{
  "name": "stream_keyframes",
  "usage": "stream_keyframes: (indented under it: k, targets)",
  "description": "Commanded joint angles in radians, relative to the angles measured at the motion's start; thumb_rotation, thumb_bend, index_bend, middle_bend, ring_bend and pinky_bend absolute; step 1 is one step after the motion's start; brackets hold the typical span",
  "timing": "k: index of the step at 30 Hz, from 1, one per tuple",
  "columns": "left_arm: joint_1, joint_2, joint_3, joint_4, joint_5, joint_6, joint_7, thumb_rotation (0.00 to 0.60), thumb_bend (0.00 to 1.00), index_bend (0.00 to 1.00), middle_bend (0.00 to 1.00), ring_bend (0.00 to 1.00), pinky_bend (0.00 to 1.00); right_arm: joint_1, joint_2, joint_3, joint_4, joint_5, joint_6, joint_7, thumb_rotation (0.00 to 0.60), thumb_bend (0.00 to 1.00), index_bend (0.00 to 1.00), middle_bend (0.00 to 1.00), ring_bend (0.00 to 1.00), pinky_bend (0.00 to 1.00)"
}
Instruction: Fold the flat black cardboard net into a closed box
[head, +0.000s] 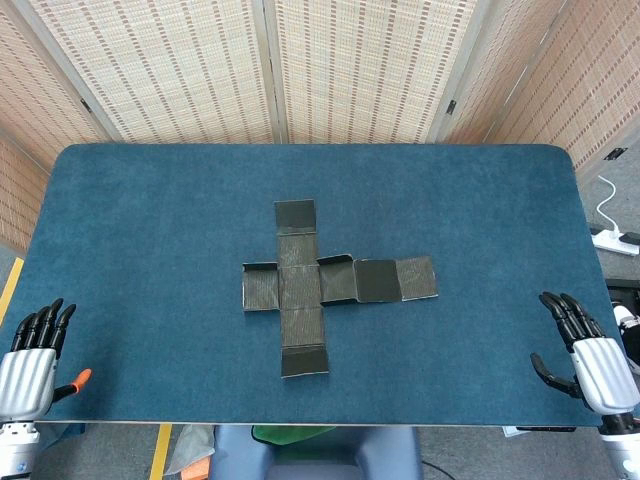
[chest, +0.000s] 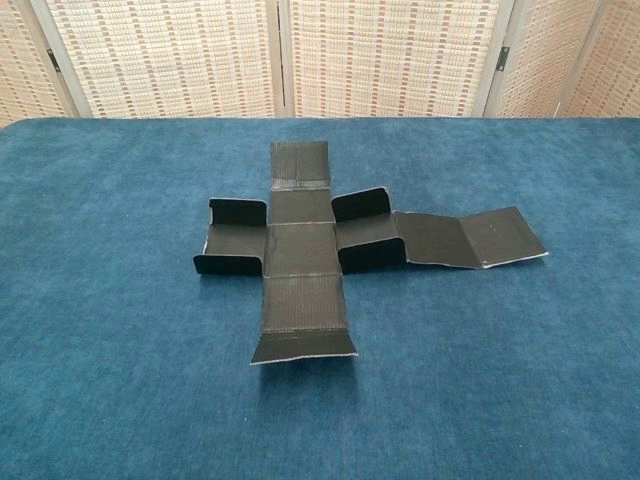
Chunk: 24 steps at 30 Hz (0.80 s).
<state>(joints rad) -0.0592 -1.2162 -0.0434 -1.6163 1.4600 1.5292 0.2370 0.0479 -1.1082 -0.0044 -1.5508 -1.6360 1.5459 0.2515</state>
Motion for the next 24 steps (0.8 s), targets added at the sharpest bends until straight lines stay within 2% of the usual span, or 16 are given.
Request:
stream_keyframes:
  k: [1, 16, 22, 24]
  targets:
    - [-0.004, -0.002, -0.003, 0.005, -0.004, -0.006, 0.000, 0.600, 0.19, 0.02, 0.00, 0.00, 0.09, 0.003, -0.003, 0.002, -0.009, -0.002, -0.001, -0.002, 0.600, 0.34, 0.00, 0.07, 0.00, 0.16]
    - [0.009, -0.010, 0.002, 0.035, 0.019, 0.018, -0.038, 0.600, 0.19, 0.02, 0.00, 0.00, 0.09, -0.001, -0.018, -0.015, -0.012, -0.047, 0.025, 0.022, 0.600, 0.34, 0.00, 0.07, 0.01, 0.16]
    - [0.003, -0.010, -0.003, 0.032, 0.013, 0.007, -0.037, 0.600, 0.19, 0.02, 0.00, 0.00, 0.09, 0.023, -0.019, -0.004, -0.038, -0.018, -0.025, -0.015, 0.600, 0.34, 0.00, 0.08, 0.03, 0.17]
    - [-0.002, -0.012, -0.007, 0.032, 0.007, -0.002, -0.036, 0.600, 0.19, 0.02, 0.00, 0.00, 0.09, 0.042, -0.023, 0.006, -0.052, 0.001, -0.061, -0.042, 0.600, 0.33, 0.00, 0.08, 0.09, 0.22]
